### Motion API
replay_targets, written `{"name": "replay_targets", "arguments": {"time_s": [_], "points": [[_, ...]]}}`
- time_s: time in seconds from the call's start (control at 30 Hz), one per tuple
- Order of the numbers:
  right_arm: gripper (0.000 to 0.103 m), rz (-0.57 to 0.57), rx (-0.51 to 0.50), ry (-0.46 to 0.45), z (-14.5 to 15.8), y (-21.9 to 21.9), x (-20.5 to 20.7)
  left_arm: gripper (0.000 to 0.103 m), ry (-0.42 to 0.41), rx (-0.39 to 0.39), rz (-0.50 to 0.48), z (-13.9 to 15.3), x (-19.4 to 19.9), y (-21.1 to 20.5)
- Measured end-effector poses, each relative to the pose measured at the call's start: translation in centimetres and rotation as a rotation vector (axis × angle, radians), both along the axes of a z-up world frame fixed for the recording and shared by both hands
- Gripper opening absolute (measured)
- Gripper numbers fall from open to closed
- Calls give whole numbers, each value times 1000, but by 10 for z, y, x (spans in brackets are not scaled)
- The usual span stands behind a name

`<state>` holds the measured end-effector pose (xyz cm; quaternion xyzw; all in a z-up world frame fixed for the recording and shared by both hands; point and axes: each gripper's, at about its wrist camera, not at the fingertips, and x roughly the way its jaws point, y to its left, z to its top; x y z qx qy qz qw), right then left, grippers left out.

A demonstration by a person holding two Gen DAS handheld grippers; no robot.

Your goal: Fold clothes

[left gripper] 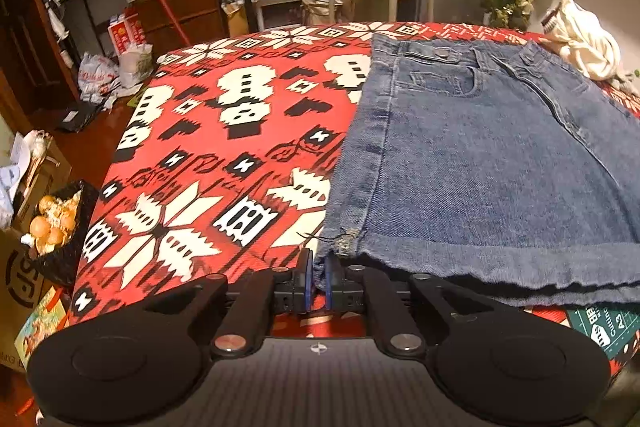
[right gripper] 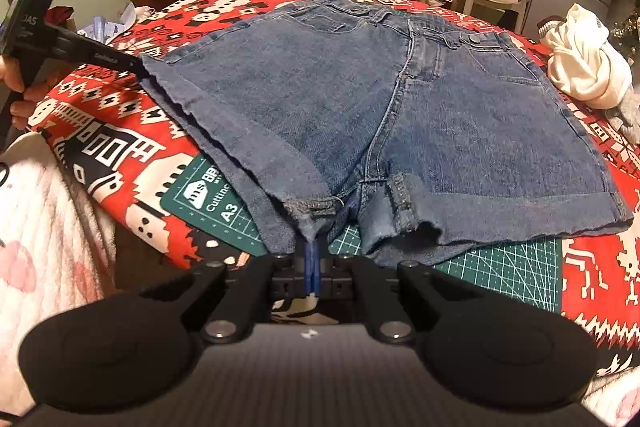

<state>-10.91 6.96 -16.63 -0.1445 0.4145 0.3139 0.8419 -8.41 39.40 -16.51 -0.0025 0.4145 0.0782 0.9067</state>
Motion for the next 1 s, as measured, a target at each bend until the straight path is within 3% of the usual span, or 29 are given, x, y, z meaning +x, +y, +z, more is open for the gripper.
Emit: {"name": "replay_targets", "arguments": {"time_s": [0.13, 0.2, 0.4, 0.57, 0.7, 1.0], "points": [[4, 2, 34, -8, 9, -9, -3, 16, -18, -36, 37, 9, -9, 2], [11, 9, 56, 16, 12, -13, -2, 16, -26, -58, 51, 15, -15, 2], [12, 25, 114, 23, 25, -24, -3, 21, -61, -175, 56, 38, -36, -12], [26, 9, 194, 37, 34, -34, 10, 35, -81, -407, 14, 46, -37, -38], [34, 9, 252, 72, 37, -41, 21, 36, -92, -535, -7, 41, -33, -63], [33, 172, 128, -54, 36, -17, 10, 36, 16, -701, 54, 6, -20, -100]]}}
